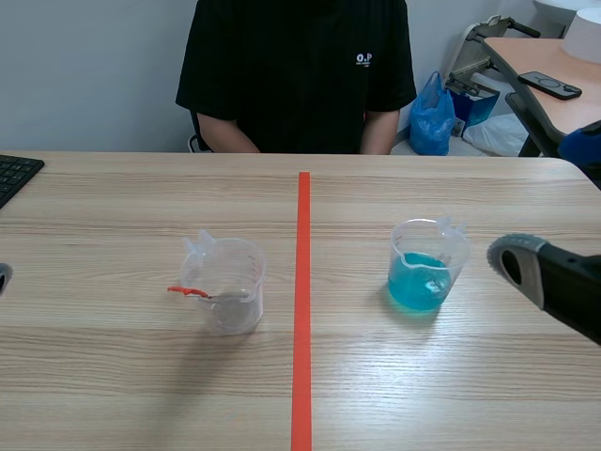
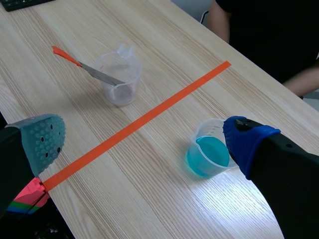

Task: Do the redox reaction experiment.
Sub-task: 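Return to the home posture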

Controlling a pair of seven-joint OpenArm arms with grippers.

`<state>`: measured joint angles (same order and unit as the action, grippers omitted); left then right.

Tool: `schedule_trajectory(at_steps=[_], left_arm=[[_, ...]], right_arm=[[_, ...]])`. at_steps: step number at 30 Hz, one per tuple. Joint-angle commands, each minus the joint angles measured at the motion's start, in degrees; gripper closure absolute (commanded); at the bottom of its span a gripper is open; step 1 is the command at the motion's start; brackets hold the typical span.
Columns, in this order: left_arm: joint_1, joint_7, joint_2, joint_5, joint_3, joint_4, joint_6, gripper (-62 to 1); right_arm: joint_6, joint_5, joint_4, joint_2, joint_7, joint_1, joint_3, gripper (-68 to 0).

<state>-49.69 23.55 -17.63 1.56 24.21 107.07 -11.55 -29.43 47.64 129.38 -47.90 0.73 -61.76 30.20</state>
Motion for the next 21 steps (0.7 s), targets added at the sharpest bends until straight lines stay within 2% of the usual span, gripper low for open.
schedule_trajectory(at_steps=[1,6,13,21], left_arm=[[-0.15,-0.52,0.83,0.39,0.24,2.54,0.26,-60.3],[-0.11,-1.09,1.73,0.39,0.24,4.44,0.24,-60.5],[0.22,-1.07,1.73,0.37,0.24,4.44,0.28,-60.5],[0.22,-0.83,1.73,0.39,0.24,4.44,0.26,-60.4]], right_arm=[[-0.17,0.39,0.55,1.53,-0.46,0.79,-0.26,-67.9],[-1.88,-1.14,0.55,4.15,-0.13,0.81,-0.72,-67.9],[-2.08,-4.96,0.55,6.69,0.44,0.92,-3.34,-67.9],[-2.27,-5.46,0.55,7.91,0.39,0.98,-4.83,-67.9]])
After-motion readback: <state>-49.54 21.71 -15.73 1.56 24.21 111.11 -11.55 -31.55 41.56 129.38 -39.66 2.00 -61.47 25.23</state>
